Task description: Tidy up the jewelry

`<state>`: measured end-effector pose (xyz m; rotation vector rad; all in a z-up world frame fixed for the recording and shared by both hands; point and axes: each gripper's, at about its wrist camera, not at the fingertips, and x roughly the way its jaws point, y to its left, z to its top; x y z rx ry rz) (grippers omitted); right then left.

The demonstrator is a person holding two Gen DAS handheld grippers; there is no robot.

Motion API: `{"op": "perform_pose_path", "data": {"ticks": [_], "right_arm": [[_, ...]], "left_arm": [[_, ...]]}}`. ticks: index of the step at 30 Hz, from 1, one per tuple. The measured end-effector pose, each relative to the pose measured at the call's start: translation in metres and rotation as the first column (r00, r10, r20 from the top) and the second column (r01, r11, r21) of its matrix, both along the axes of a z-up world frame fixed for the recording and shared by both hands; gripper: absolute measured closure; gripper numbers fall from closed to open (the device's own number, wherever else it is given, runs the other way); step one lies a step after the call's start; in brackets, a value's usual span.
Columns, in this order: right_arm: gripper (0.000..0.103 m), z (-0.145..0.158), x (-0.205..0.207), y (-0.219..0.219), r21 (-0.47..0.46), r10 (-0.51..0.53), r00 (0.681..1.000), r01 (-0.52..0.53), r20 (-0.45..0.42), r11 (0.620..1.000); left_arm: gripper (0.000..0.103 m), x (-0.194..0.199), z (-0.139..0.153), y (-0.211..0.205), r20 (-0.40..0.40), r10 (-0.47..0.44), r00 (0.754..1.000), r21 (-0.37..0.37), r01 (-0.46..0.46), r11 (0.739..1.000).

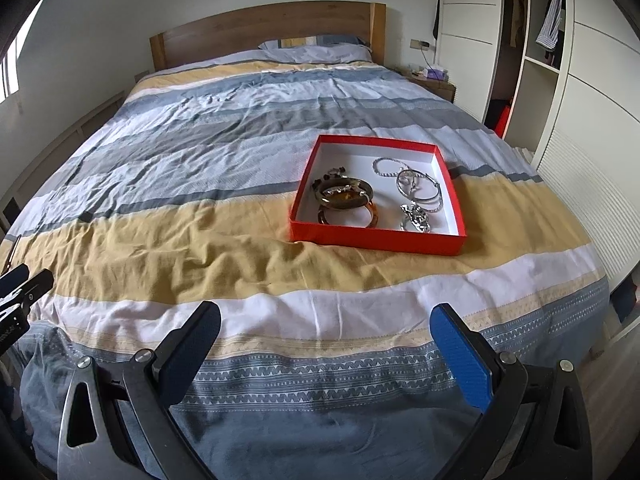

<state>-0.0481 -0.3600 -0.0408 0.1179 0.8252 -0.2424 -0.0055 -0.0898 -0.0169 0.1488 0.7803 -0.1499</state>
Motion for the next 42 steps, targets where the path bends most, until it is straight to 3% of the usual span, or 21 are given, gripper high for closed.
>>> {"op": "perform_pose_path", "data": {"ticks": [42], "right_arm": [[0.001,-0.028,0.016,-0.009,-0.004,-0.03,0.996,0.03,-0.079,1.0]], "left_arm": [[0.039,0.018,-0.027,0.0,-0.083,-0.02,0.996,-0.011,0.02,1.0]]}}
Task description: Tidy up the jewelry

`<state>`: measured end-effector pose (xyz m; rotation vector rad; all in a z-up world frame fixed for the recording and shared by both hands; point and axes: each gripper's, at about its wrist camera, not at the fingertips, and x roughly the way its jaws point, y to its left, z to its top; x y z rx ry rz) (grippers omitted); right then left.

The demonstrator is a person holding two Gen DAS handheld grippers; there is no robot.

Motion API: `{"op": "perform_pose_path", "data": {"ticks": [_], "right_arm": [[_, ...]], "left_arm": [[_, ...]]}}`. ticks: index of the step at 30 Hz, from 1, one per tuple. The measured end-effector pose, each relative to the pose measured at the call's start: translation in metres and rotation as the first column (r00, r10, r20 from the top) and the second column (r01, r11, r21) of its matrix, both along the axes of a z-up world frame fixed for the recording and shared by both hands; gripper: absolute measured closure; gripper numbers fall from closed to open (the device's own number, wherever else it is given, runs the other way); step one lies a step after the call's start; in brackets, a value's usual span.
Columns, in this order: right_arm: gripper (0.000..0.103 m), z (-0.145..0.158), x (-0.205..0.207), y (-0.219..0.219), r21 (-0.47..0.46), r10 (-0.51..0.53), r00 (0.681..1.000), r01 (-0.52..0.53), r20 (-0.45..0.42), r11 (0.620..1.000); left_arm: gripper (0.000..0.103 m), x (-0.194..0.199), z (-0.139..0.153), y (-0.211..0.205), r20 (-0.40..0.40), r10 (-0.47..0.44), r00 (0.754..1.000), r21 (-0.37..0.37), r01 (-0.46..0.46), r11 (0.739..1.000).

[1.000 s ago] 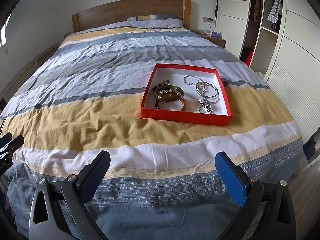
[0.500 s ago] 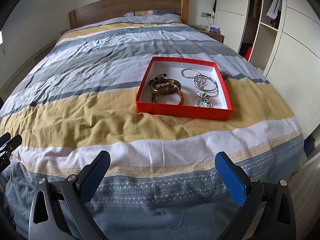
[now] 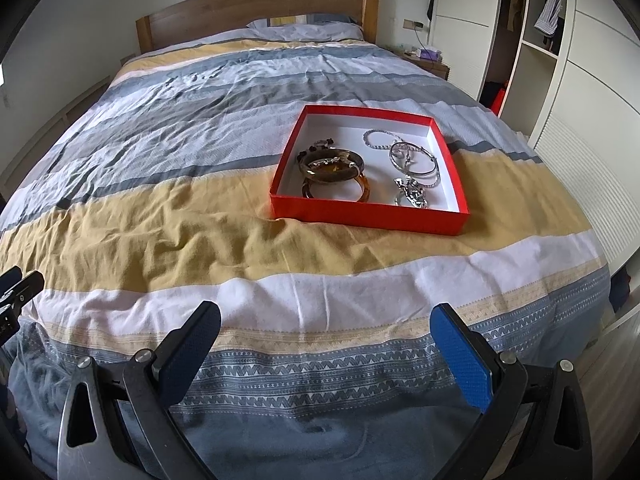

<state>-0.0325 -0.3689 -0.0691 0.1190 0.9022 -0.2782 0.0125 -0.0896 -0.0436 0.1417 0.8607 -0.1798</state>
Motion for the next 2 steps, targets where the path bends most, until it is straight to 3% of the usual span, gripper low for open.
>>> {"op": "perform_pose_path", "data": {"ticks": [2], "right_arm": [[0.001,-0.0015,-0.0003,-0.0007,0.002,-0.003,1.0,0.003,-0.004,1.0]], "left_arm": [[0.039,0.0002,0.0,0.0002,0.0,0.001,1.0,0.0,-0.001,1.0]]}}
